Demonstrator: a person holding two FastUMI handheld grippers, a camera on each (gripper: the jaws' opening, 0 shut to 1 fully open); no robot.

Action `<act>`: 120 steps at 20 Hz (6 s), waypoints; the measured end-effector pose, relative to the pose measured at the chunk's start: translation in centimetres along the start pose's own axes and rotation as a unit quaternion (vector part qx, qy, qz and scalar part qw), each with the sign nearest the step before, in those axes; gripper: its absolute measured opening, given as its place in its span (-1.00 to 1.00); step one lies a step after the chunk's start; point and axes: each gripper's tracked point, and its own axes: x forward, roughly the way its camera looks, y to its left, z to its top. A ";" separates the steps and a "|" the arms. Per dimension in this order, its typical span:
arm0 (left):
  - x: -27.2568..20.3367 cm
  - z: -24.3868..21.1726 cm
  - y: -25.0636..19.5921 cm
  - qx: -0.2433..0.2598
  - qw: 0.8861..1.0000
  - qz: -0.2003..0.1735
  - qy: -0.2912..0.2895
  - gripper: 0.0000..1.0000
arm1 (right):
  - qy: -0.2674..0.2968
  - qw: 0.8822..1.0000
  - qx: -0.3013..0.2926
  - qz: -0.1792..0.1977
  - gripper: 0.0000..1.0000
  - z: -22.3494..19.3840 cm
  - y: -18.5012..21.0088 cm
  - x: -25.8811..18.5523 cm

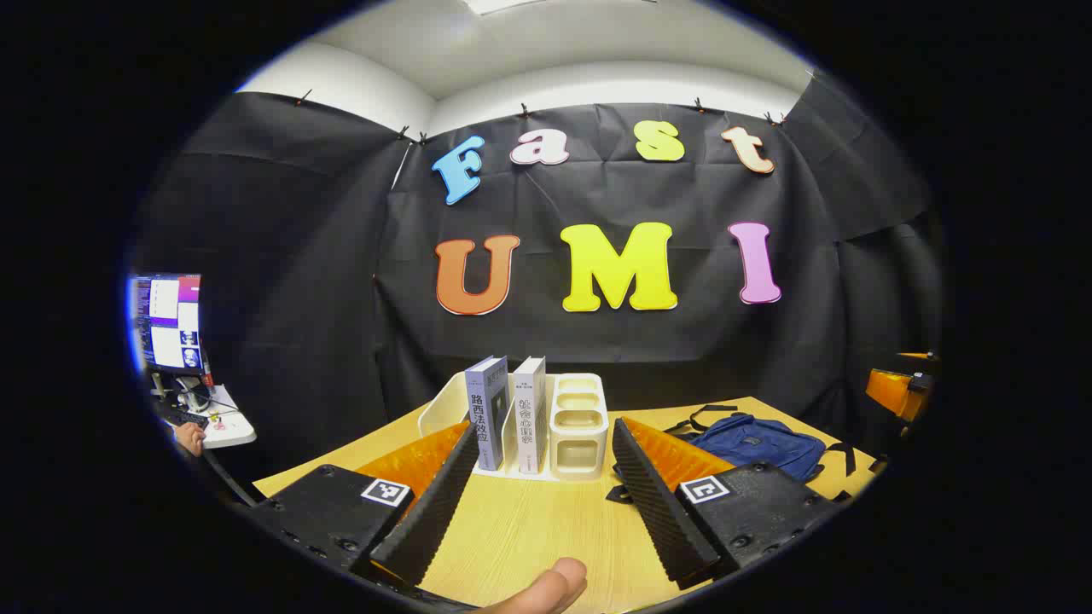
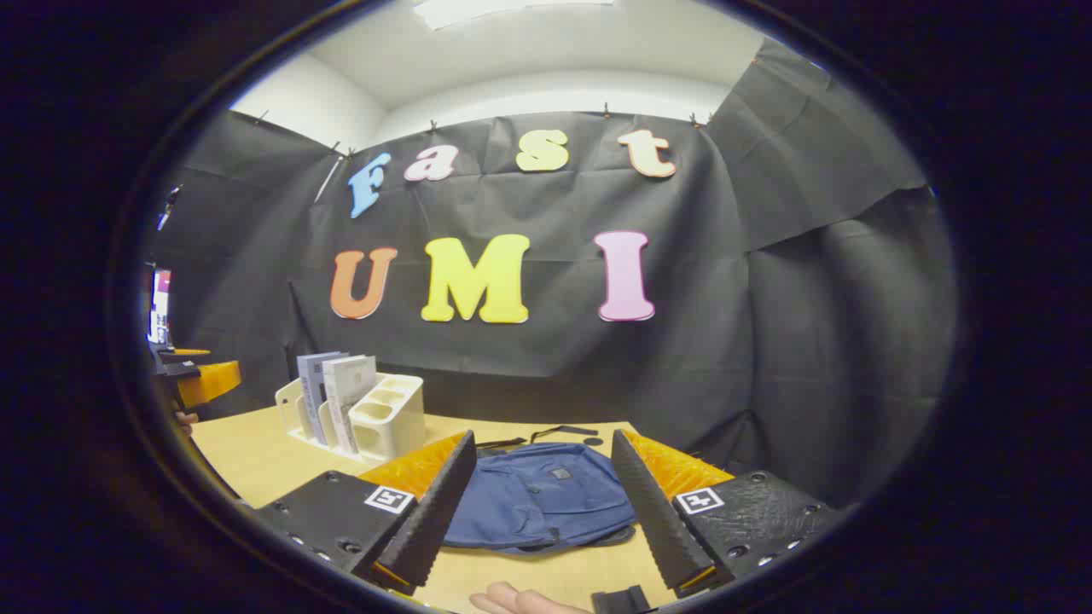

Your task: Open the schoolbag, grab two books from the bookshelf and put them into the schoolbag.

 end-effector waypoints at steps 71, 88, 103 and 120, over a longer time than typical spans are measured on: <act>8.0 -8.3 4.6 -0.008 0.997 -0.019 0.077 1.00 | 0.218 0.956 -0.193 -0.024 -0.89 -13.6 14.3 18.8; 12.8 -6.6 4.2 -0.008 0.995 -0.006 0.096 1.00 | 0.145 0.976 -0.160 -0.014 -0.89 0.7 1.7 22.3; 26.2 -0.1 1.7 0.006 0.994 -0.045 0.103 0.99 | 0.131 0.982 -0.132 0.003 -0.89 2.9 -3.1 24.4; 37.6 -6.2 1.5 0.119 0.956 -0.063 0.262 0.89 | 0.103 0.988 -0.111 0.037 -0.90 1.7 -3.9 23.7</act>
